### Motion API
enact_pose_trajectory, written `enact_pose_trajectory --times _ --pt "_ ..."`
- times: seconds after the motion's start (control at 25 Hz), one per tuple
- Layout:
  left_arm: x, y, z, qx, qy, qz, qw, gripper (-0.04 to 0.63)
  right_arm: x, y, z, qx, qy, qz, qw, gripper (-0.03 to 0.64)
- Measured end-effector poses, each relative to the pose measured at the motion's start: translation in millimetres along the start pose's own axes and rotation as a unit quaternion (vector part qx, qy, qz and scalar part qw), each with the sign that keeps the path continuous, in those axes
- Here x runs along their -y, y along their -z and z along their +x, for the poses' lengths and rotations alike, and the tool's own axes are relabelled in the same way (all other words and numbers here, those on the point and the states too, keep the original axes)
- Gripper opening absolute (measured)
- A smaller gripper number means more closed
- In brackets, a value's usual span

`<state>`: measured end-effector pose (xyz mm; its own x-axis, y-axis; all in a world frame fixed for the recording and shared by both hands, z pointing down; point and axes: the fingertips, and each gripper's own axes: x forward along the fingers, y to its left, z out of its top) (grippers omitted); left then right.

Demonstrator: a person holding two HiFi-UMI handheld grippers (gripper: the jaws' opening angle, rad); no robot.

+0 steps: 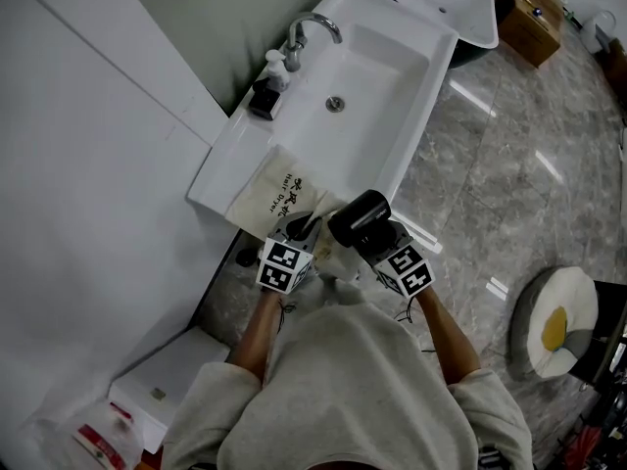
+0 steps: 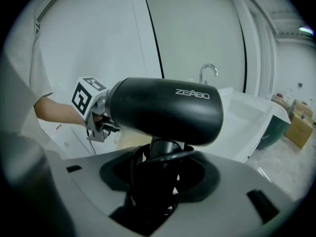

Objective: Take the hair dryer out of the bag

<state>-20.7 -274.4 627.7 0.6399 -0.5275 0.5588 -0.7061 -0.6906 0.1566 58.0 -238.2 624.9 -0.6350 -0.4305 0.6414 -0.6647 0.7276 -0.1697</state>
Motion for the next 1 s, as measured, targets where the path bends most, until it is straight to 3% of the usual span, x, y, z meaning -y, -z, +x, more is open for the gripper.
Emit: enact_pose_trajectory --times 0.24,0.4,0.56,0.64,0.84,1.0 --pt "12 2 -5 0.006 0.009 0.002 0.9999 0.03 9 -20 -5 0.067 0.03 0.038 0.997 0.207" --pt "31 2 -10 0.015 0.041 -0.003 0.999 0.227 16 -35 -10 0.095 0.039 0.048 0.994 0.207" --pt "26 -14 -25 0.057 0.015 -0.008 0.9982 0.227 23 -51 -14 0.115 0.044 0.041 0.992 0.207" --pt "17 -24 -36 0.079 -0.007 -0.006 0.9968 0.224 25 -59 -17 0.128 0.046 0.04 0.99 0.207" --pt "-16 -58 -64 0.135 -0.054 -0.013 0.9892 0.04 31 -85 -27 0.157 0.059 0.027 0.985 0.207" --pt "-32 -80 -73 0.154 -0.069 -0.011 0.9856 0.021 42 -108 -37 0.181 0.072 0.021 0.981 0.207"
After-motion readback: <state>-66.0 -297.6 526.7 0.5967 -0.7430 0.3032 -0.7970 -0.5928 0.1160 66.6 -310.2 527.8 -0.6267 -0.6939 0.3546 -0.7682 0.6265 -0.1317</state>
